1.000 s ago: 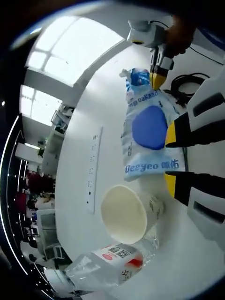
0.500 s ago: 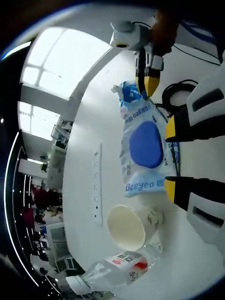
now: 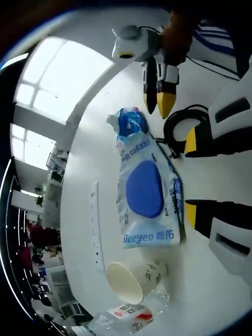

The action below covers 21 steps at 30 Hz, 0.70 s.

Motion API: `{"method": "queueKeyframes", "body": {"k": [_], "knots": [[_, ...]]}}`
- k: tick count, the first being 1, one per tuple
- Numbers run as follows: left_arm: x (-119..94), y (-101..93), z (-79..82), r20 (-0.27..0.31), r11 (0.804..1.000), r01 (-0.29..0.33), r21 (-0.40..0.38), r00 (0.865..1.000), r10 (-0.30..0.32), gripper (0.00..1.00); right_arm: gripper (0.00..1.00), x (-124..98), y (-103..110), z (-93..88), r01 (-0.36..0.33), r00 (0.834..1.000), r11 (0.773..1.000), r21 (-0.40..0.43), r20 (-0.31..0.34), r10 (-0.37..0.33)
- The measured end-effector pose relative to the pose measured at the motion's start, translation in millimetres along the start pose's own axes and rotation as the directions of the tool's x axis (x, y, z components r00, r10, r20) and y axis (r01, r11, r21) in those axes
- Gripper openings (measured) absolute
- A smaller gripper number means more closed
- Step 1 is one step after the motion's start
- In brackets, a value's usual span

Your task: Arrange the tabletop items into an orderly group along one side of the table until the central work area is clear of visible clutter.

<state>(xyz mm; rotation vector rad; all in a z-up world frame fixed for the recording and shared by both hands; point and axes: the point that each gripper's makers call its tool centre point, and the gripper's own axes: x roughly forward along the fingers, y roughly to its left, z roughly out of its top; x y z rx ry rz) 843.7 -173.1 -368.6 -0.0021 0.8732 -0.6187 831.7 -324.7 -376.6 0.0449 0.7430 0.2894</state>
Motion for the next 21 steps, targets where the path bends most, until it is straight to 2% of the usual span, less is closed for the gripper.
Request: {"method": "queueKeyframes", "body": {"k": [11, 21], "knots": [[15.2, -32.9, -16.7, -0.071, 0.996, 0.085, 0.035, 0.994, -0.083, 0.30, 0.30, -6.6, 0.9, -18.8, 0.004, 0.999, 1.000, 0.021, -0.049, -0.003], [28.0, -43.1, -26.2, -0.108, 0.993, 0.116, 0.023, 0.988, -0.113, 0.26, 0.26, -1.7, -0.6, -35.4, 0.002, 0.996, 0.999, 0.046, -0.088, 0.002]]}}
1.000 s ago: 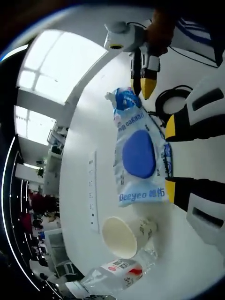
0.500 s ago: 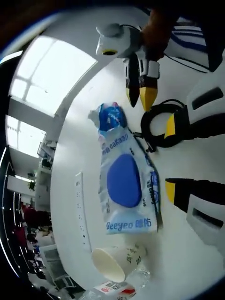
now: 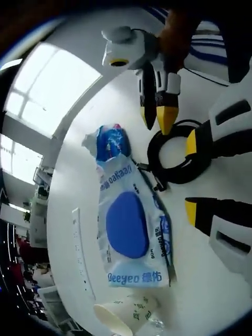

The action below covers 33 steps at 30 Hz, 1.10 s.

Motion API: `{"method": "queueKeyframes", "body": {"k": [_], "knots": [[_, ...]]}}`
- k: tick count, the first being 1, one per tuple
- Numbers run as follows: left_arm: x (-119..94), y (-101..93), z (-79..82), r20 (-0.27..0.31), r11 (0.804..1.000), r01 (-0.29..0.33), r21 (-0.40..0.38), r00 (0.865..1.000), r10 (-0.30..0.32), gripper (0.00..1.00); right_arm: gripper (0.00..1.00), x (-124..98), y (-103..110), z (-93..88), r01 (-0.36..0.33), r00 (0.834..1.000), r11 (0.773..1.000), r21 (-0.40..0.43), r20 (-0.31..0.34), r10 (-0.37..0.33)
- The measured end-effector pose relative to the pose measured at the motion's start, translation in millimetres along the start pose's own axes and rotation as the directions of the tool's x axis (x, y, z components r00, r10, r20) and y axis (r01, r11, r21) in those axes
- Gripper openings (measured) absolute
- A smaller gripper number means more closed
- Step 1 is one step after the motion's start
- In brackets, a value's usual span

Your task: Arrange the tabletop items into an orderly group along one side of the table until the central work area is clear of visible clutter.

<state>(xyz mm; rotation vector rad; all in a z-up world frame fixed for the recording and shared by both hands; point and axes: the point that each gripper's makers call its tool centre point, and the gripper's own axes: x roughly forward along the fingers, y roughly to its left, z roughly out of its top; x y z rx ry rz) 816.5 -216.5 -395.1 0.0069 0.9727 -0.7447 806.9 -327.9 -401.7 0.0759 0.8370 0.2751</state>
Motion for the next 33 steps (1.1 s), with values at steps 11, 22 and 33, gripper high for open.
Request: {"method": "queueKeyframes", "body": {"k": [11, 22, 33], "knots": [[15.4, -5.3, 5.8, -0.020, 1.000, -0.003, 0.005, 1.000, 0.003, 0.22, 0.21, 5.1, 5.8, -10.4, -0.008, 1.000, 1.000, 0.014, -0.028, 0.009], [27.5, -9.2, 1.0, -0.058, 1.000, 0.001, 0.007, 0.998, -0.001, 0.18, 0.15, 7.0, 6.2, -13.7, 0.005, 1.000, 0.999, 0.042, -0.031, -0.004], [30.1, -3.6, 2.8, -0.071, 1.000, 0.006, 0.016, 0.997, -0.005, 0.11, 0.09, 7.1, 3.7, -13.8, 0.029, 1.000, 0.999, 0.022, -0.011, -0.029]]}}
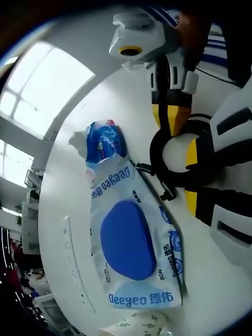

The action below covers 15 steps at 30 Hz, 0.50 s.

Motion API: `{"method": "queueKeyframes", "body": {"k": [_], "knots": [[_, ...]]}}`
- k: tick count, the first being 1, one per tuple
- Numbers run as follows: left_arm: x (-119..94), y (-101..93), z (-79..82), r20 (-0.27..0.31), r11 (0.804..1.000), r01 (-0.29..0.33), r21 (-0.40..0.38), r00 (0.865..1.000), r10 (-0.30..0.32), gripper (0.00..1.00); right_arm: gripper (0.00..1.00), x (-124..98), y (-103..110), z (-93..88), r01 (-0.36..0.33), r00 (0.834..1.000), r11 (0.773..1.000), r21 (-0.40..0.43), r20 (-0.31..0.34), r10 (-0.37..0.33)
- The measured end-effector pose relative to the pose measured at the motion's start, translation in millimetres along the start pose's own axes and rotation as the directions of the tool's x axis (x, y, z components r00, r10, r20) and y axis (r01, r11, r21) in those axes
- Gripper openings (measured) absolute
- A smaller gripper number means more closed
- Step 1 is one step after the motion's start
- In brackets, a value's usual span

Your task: Arrange the tabletop items into an orderly group along one side of the table until the central work area is clear of visible clutter.

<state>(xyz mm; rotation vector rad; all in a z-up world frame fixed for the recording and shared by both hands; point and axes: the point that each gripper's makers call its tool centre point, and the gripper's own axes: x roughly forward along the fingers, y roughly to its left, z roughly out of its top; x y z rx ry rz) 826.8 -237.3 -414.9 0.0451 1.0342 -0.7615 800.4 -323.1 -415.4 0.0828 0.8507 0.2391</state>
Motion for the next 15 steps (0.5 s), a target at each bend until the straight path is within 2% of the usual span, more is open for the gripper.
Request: {"method": "queueKeyframes", "body": {"k": [5, 11, 15], "knots": [[-1.5, -0.3, -1.9, -0.018, 1.000, 0.015, -0.018, 1.000, -0.016, 0.10, 0.05, -1.8, -1.2, 4.4, 0.011, 1.000, 1.000, -0.013, 0.028, -0.011], [-6.2, -3.1, -5.2, -0.033, 0.999, 0.021, -0.033, 0.999, -0.022, 0.08, 0.04, -3.8, -0.2, 3.7, 0.007, 1.000, 1.000, -0.011, 0.021, -0.007], [-11.9, -5.5, -2.1, -0.028, 0.997, 0.036, -0.061, 0.999, -0.038, 0.06, 0.03, -8.1, -2.1, 5.4, 0.012, 1.000, 1.000, -0.002, 0.029, -0.012]]}}
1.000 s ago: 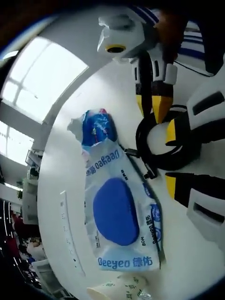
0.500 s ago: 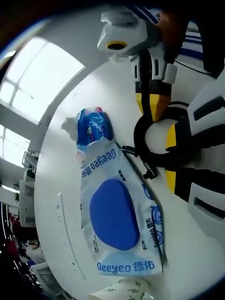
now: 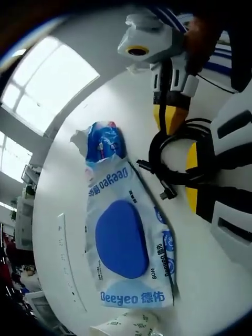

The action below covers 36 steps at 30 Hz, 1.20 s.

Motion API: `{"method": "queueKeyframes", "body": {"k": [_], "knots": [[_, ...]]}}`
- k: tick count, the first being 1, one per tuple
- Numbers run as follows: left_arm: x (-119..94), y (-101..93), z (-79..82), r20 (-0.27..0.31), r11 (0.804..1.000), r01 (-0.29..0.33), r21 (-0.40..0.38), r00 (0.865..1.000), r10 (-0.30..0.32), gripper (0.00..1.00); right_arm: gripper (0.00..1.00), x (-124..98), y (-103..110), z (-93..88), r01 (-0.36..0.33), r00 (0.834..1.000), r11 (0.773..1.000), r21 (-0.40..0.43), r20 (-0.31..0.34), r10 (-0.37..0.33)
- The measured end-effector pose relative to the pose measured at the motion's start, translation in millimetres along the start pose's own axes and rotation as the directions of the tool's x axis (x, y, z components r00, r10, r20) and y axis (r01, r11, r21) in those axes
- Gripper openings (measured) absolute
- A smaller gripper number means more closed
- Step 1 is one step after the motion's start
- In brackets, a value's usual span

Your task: Arrange the tabletop items into an orderly group along one side of the table until the central work area is clear of visible clutter.

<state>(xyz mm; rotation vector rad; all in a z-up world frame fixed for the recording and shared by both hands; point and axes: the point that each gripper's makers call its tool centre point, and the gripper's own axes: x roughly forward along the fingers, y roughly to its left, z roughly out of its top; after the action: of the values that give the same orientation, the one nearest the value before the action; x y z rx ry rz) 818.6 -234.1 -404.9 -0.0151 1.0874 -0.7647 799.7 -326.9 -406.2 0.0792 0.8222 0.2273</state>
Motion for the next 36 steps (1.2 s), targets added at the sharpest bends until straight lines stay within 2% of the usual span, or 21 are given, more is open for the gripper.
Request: {"method": "queueKeyframes", "body": {"k": [13, 29, 36], "knots": [[-16.2, -13.0, 8.5, 0.025, 0.999, 0.042, 0.001, 0.999, -0.042, 0.05, 0.02, -24.2, 1.9, 19.3, 0.012, 0.999, 1.000, -0.002, 0.052, -0.011], [-3.2, -34.2, 21.3, 0.017, 0.997, 0.070, 0.036, 0.997, -0.071, 0.06, 0.01, -30.6, -25.2, 28.3, 0.043, 0.996, 0.999, -0.003, 0.072, -0.043], [6.4, -39.7, 20.9, -0.011, 0.996, 0.070, 0.062, 0.998, -0.069, 0.06, 0.01, -27.0, -33.7, 20.6, 0.049, 0.998, 0.999, -0.003, 0.047, -0.049]]}}
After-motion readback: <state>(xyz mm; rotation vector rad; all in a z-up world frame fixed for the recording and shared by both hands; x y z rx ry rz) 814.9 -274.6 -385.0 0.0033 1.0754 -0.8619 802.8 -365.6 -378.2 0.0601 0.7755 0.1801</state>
